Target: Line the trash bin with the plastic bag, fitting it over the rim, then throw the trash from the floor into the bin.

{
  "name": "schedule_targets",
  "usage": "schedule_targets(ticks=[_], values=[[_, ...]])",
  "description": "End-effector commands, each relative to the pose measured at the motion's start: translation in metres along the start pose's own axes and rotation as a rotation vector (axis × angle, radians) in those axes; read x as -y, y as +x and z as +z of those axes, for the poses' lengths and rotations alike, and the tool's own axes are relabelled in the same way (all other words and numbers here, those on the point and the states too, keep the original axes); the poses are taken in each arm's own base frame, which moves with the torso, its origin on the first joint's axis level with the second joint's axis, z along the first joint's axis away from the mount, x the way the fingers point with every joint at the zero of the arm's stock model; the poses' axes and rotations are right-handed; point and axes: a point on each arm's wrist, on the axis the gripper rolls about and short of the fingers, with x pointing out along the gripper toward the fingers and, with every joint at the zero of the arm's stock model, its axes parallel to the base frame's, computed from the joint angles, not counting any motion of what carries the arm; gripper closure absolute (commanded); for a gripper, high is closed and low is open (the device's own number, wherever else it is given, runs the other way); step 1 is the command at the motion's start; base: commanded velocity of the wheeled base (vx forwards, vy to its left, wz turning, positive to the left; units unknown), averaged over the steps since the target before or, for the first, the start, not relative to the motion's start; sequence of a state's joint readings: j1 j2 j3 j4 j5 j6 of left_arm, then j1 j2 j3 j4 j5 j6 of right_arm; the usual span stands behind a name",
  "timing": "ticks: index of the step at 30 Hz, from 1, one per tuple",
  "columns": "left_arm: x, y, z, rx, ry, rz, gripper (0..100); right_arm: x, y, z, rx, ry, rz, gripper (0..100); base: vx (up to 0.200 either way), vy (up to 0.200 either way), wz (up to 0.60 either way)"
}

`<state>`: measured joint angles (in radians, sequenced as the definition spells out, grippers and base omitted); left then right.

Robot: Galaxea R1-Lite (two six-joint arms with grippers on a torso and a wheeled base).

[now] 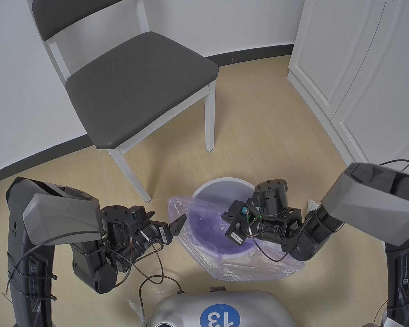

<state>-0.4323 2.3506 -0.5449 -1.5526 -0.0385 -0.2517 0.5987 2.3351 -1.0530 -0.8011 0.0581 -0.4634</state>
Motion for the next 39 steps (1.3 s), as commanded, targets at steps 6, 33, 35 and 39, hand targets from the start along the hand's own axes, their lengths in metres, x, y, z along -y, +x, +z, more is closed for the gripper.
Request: schedule_targets(ticks=[6,33,35,39], values=[[0.001,0.003,0.001,0.020,0.003,-0.008,0,0.043,-0.011,0.038,0.040,0.020,-0.071,100,0.000,0.000,0.00],[-0.002,0.009,-0.001,0.032,0.008,0.022,0,0.104,0.019,0.045,0.088,0.079,-0.202,100,0.000,0.000,0.00],[-0.002,0.009,0.000,0.034,0.008,0.021,0,0.105,0.021,0.045,0.092,0.087,-0.205,100,0.000,0.000,0.00],[-0.001,0.008,0.000,0.035,0.008,0.021,0,0.104,0.026,0.041,0.087,0.088,-0.204,100,0.000,0.000,0.00]])
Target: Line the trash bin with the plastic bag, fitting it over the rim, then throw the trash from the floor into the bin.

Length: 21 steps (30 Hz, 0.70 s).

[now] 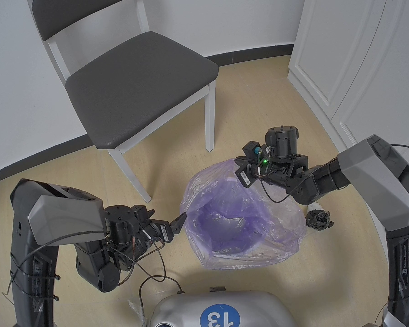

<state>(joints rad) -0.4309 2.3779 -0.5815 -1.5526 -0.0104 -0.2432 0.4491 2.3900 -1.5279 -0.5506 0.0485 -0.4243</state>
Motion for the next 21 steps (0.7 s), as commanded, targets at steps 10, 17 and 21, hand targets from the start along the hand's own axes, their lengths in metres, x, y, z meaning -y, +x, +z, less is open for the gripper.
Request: schedule_targets(ticks=[10,17,21], values=[[0.002,-0.001,0.004,0.023,0.001,-0.008,0,0.001,0.012,0.002,0.095,0.033,-0.008,0,0.000,0.000,0.00],[0.006,-0.004,0.011,0.046,0.012,-0.004,0,0.009,-0.010,0.022,0.113,0.065,-0.015,0,0.000,0.000,0.00],[0.008,-0.009,0.019,0.067,0.014,-0.010,0,0.009,-0.024,0.025,0.100,0.125,-0.005,0,0.000,0.000,0.00]])
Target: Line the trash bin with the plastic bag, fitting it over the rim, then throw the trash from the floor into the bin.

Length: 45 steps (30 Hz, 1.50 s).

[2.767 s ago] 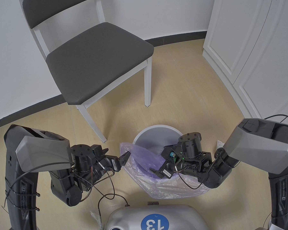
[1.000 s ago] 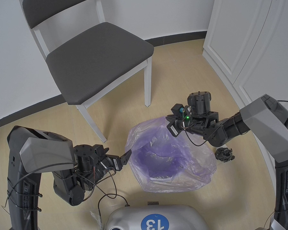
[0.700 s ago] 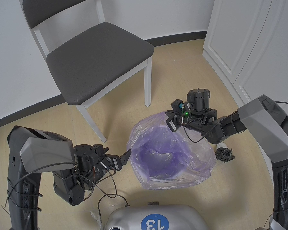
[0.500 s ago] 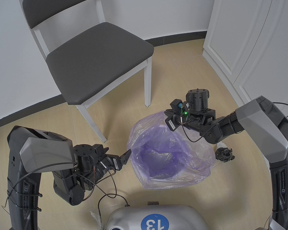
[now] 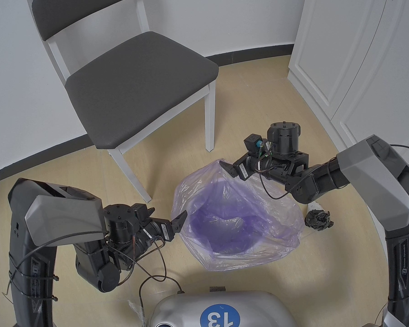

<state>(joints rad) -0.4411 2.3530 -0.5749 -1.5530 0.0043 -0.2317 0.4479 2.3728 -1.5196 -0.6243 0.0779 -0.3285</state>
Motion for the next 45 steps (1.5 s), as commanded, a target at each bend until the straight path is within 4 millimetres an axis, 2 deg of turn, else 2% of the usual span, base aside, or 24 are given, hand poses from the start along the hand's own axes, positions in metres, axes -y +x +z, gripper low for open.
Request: schedule_targets(ticks=[1,5,7,8,9,12,16,22,30,37,45], values=[[0.004,-0.006,0.016,0.058,0.000,-0.013,0,0.004,-0.022,0.019,0.014,0.048,-0.002,0,0.000,0.000,0.00],[0.007,-0.007,0.030,0.103,0.007,-0.028,0,0.012,-0.046,0.036,-0.002,0.055,-0.008,0,0.000,0.000,0.00],[0.009,-0.006,0.035,0.121,0.016,-0.042,0,0.011,-0.057,0.036,-0.058,0.062,-0.002,0,0.000,0.000,0.00],[0.012,-0.003,0.039,0.143,0.051,-0.054,0,0.006,-0.067,0.030,-0.119,0.065,0.013,0,0.000,0.000,0.00],[0.012,-0.002,0.040,0.148,0.060,-0.056,0,0.004,-0.069,0.028,-0.129,0.064,0.016,0,0.000,0.000,0.00],[0.013,0.008,0.046,0.149,0.201,-0.045,0,-0.010,-0.081,-0.001,-0.260,0.057,0.004,0,0.000,0.000,0.00],[0.023,0.028,0.057,0.081,0.254,-0.035,0,-0.019,-0.082,-0.028,-0.331,0.049,-0.063,0,0.000,0.000,0.00],[0.029,0.054,0.076,0.015,0.262,0.041,0,-0.020,-0.082,-0.048,-0.292,0.053,-0.103,0,0.000,0.000,0.00],[0.014,0.072,0.074,-0.023,0.258,0.138,0,-0.010,-0.082,-0.066,-0.329,0.067,-0.131,0,0.000,0.000,0.00],[0.000,0.073,0.068,-0.042,0.243,0.187,0,0.009,-0.076,-0.071,-0.317,0.084,-0.178,0,0.000,0.000,0.00],[0.006,0.071,0.069,-0.031,0.245,0.173,0,0.015,-0.070,-0.060,-0.267,0.126,-0.201,0,0.000,0.000,0.00]])
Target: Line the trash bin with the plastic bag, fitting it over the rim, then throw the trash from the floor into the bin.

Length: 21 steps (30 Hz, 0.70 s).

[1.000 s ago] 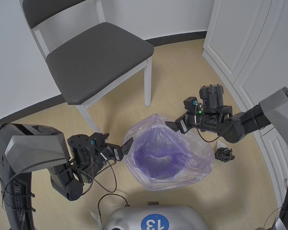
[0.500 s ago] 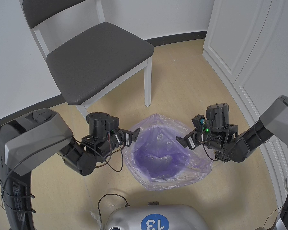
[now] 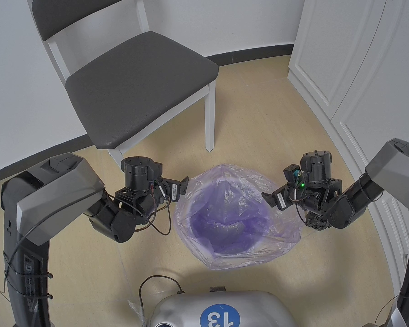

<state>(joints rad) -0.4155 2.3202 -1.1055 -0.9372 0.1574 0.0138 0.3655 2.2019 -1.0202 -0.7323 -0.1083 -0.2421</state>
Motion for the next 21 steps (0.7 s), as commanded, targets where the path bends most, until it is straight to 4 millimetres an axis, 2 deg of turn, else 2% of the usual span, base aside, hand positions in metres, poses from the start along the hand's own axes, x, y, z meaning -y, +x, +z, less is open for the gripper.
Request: schedule_targets(ticks=[1,16,21], values=[[0.005,-0.001,0.001,0.005,0.003,-0.013,0,0.002,0.006,0.006,0.022,0.025,-0.008,0,0.000,0.000,0.00],[0.021,-0.007,0.002,0.006,0.008,-0.059,0,0.000,0.007,0.008,0.032,0.045,-0.002,0,0.000,0.000,0.00],[0.039,-0.019,-0.008,-0.031,0.028,-0.105,0,0.001,0.007,0.008,0.035,0.048,-0.003,0,0.000,0.000,0.00]])
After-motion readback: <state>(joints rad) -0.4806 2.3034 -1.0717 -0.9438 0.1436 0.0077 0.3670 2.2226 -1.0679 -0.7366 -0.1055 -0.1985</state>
